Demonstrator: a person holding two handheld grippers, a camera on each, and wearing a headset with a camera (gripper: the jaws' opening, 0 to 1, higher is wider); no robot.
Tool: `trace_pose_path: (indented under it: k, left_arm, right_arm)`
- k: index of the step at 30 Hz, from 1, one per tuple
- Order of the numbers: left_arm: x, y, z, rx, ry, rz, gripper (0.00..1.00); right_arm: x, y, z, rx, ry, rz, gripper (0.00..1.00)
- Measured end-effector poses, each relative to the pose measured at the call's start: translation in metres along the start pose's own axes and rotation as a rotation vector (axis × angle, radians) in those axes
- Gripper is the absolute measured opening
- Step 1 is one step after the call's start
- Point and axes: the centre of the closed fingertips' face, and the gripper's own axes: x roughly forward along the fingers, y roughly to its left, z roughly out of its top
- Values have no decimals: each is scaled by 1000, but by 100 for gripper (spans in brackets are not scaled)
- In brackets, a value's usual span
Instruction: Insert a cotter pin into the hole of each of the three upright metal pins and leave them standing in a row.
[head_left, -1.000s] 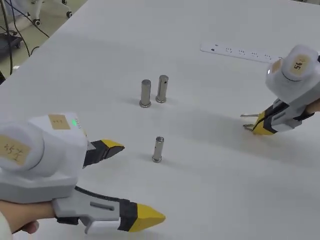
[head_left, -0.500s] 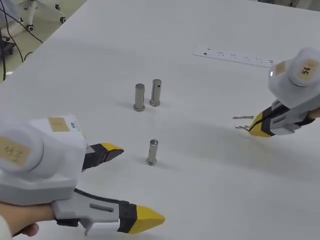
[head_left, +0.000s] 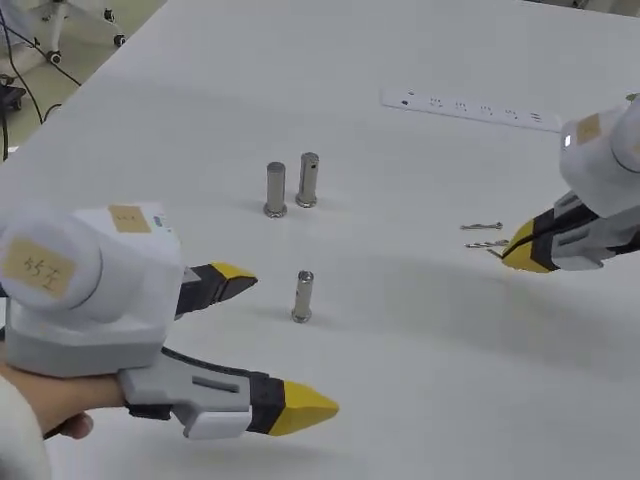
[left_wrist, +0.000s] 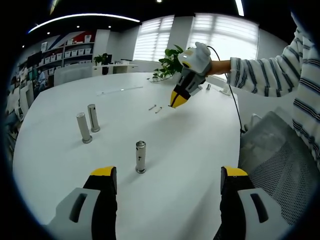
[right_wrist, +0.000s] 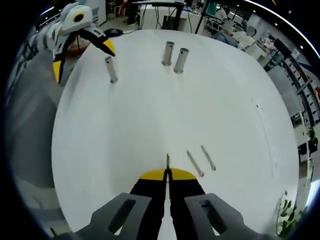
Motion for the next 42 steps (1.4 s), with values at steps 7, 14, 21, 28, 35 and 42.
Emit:
trace_pose_path:
  k: [7, 14, 21, 28, 35, 42]
  left_arm:
    - [1, 1, 4, 17, 0, -6, 85]
    - [1, 1, 5, 17, -1, -10, 85]
    - [1, 1, 6, 20, 1, -14, 85]
    - [-1, 1, 12, 33, -14, -17, 84]
    - [-3, 4, 27, 50, -39, -19, 84]
    - [3, 7, 40, 64, -45, -33, 82]
  right_arm:
    - [-11, 11, 8, -21, -28, -23, 2]
    - [-15, 20, 16, -18, -73, -55, 2]
    - [-23, 36, 30, -41, -112, -88, 2]
    - [-32, 48, 48, -64, -156, -116, 2]
    - [-38, 56, 60, -102, -174, -143, 2]
    - [-39, 65, 67, -150, -174, -159, 2]
